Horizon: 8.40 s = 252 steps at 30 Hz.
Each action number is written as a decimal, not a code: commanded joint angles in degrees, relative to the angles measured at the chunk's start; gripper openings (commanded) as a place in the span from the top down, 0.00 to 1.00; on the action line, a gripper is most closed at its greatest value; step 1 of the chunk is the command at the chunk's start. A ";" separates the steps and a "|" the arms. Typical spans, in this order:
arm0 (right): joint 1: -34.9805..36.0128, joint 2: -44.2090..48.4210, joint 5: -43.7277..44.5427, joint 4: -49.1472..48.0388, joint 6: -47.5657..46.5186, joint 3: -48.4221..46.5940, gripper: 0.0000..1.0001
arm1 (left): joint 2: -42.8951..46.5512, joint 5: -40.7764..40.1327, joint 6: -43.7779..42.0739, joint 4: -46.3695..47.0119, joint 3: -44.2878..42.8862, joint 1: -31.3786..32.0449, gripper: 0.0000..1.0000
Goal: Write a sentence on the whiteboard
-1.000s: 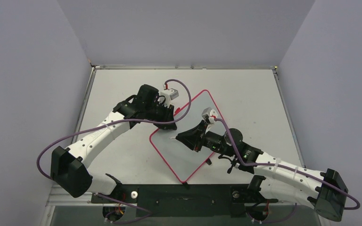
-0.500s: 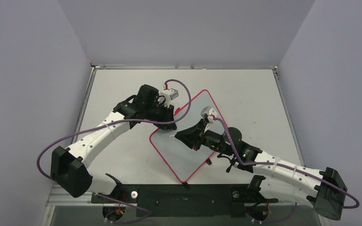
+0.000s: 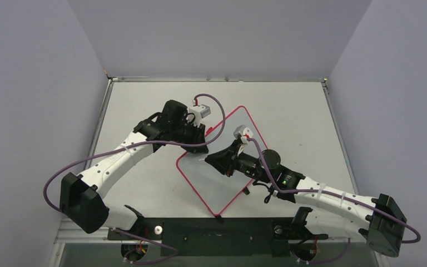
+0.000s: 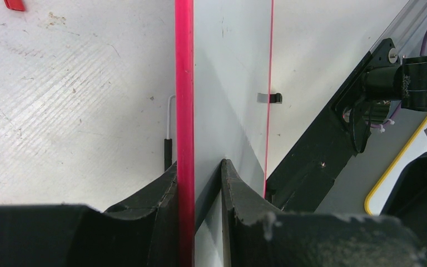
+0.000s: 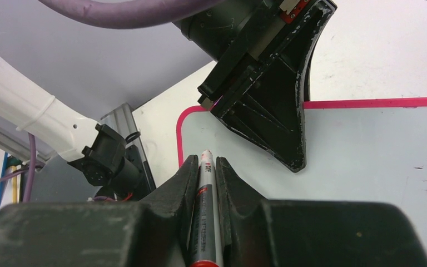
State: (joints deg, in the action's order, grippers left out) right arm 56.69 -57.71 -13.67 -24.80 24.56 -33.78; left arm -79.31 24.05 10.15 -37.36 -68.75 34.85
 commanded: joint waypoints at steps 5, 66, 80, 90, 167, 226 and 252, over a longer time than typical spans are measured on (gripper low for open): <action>0.34 -0.10 1.25 -3.58 -1.21 -1.56 1.00 | -1.29 -14.12 -8.32 -1.40 2.04 0.37 1.00; 0.44 -0.43 3.03 -1.09 -2.21 0.91 1.00 | -1.15 -14.83 -8.26 -1.57 2.19 0.81 1.00; 0.52 -1.37 2.87 -1.90 -2.21 0.25 1.00 | -1.29 -14.82 -8.29 -1.71 2.19 0.78 1.00; 1.31 -3.37 2.02 -3.51 -1.65 -0.27 1.00 | -1.37 -14.91 -8.38 -1.70 2.22 1.00 1.00; 7.84 -5.44 21.27 5.01 -7.70 2.64 1.00 | -1.91 -15.44 -8.50 -2.22 2.22 1.26 1.00; 7.12 -4.98 20.30 10.20 -5.06 0.33 1.00 | -1.58 -15.62 -8.56 -2.12 2.30 1.27 1.00; 7.55 0.98 17.81 18.46 -7.76 -1.78 1.00 | -0.98 -15.71 -8.56 -2.12 2.31 1.28 1.00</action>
State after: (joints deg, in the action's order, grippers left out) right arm 64.12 -57.58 4.05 -6.17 18.17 -32.67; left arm -79.61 20.14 9.93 -36.58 -68.10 35.55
